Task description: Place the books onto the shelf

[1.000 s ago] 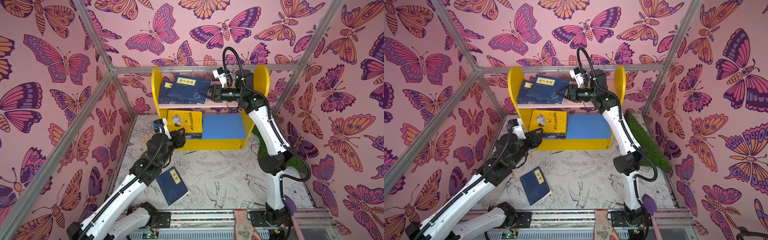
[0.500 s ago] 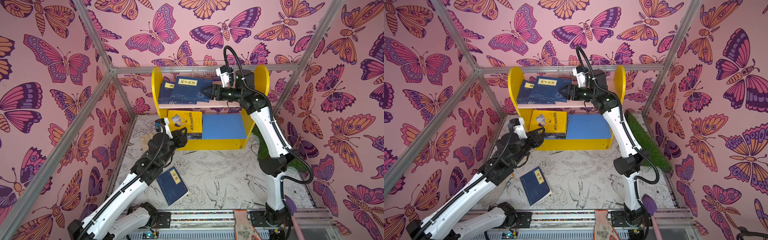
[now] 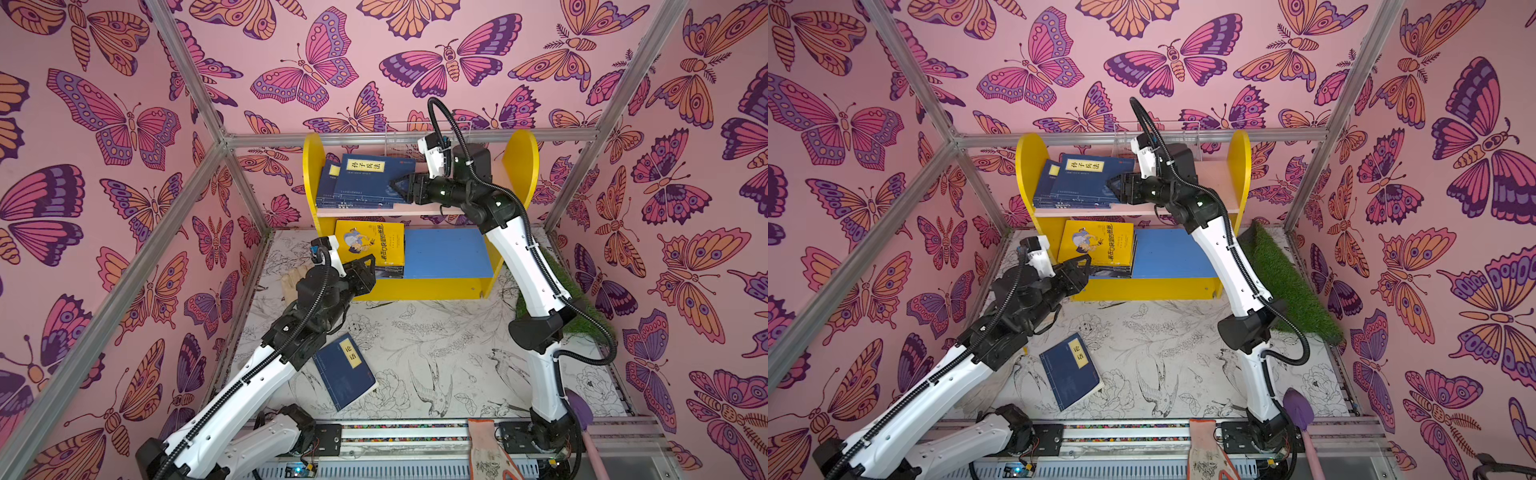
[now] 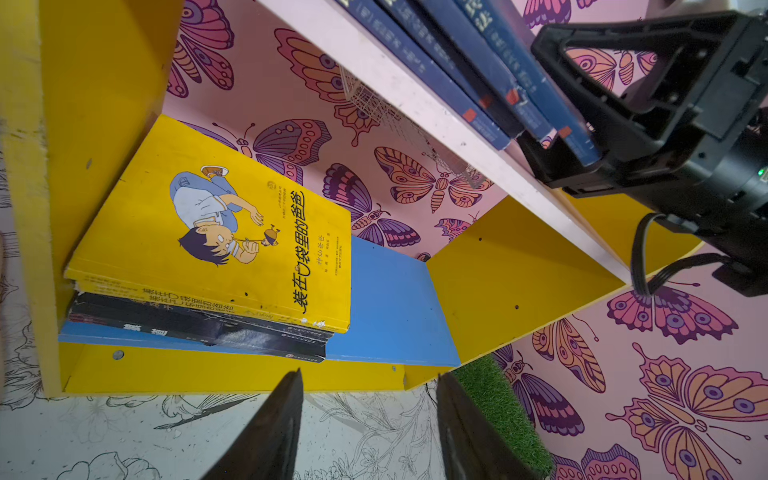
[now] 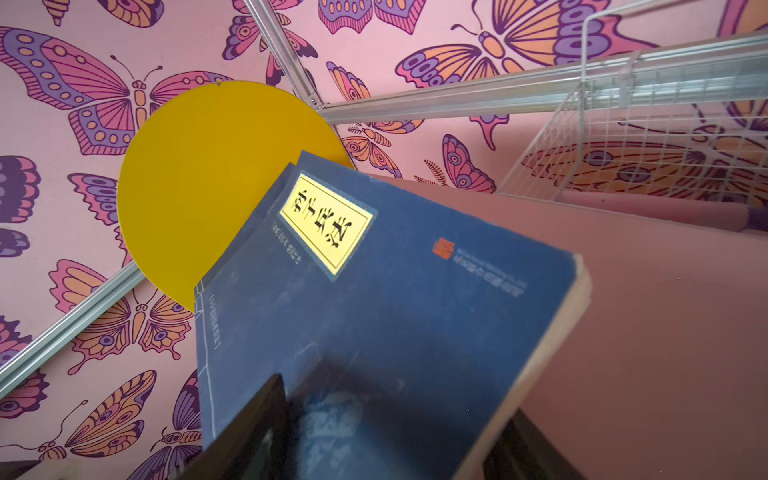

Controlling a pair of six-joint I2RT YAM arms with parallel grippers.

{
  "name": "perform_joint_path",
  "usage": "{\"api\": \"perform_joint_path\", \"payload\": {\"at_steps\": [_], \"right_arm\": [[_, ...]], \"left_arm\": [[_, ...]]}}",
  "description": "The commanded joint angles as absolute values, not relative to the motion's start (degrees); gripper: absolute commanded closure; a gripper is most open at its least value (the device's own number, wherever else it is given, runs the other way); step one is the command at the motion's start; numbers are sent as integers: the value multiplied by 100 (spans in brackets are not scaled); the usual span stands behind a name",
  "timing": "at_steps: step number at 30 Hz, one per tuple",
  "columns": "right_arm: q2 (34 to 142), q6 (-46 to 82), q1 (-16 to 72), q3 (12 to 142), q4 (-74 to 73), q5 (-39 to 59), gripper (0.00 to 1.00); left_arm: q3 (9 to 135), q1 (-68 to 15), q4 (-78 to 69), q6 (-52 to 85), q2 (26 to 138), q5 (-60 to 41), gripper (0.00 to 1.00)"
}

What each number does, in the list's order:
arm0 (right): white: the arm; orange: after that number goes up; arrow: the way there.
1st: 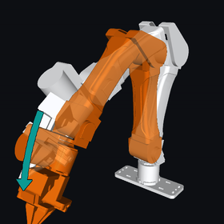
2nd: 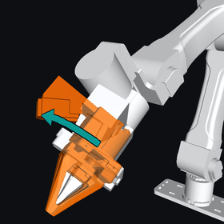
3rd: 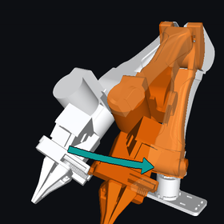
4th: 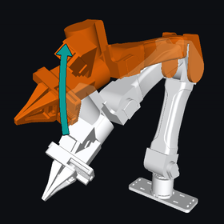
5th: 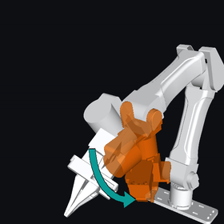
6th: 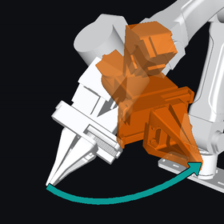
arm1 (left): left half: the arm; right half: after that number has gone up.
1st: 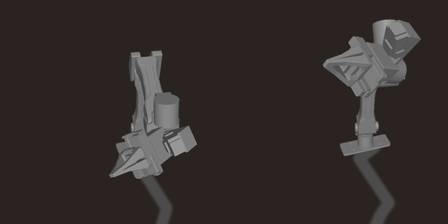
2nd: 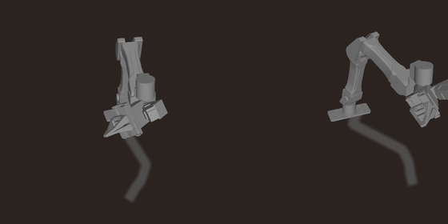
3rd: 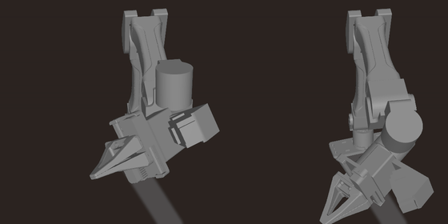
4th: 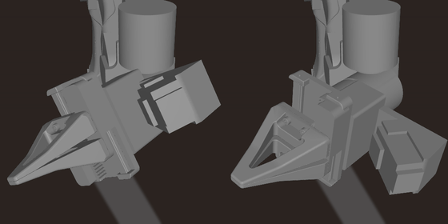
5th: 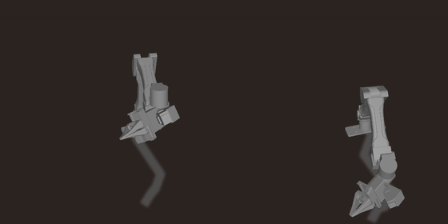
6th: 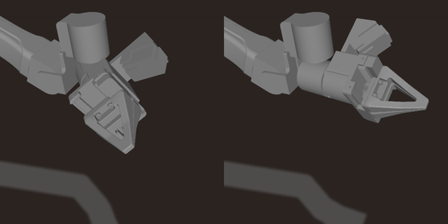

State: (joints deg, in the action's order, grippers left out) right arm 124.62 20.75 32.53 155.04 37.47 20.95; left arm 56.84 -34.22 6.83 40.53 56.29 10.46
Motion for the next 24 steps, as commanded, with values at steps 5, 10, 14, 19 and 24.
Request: {"api": "perform_joint_path", "payload": {"at_steps": [5,10,14,19,24], "right_arm": [[12706,1900,3519,15438,4038,1918,23],[12210,1724,3441,14942,4063,1038,19],[11799,1847,3313,14384,3742,958,18],[11586,1714,3312,14187,3410,1450,16],[11916,1774,3313,14587,3526,1734,17]], "left_arm": [[5875,-3463,451,3957,5934,900,45],[6528,-3340,294,3824,6327,513,46],[7252,-3218,520,3657,6697,275,46],[7962,-3059,876,3540,7136,131,49],[8157,-3054,1041,3446,7233,158,49]]}}
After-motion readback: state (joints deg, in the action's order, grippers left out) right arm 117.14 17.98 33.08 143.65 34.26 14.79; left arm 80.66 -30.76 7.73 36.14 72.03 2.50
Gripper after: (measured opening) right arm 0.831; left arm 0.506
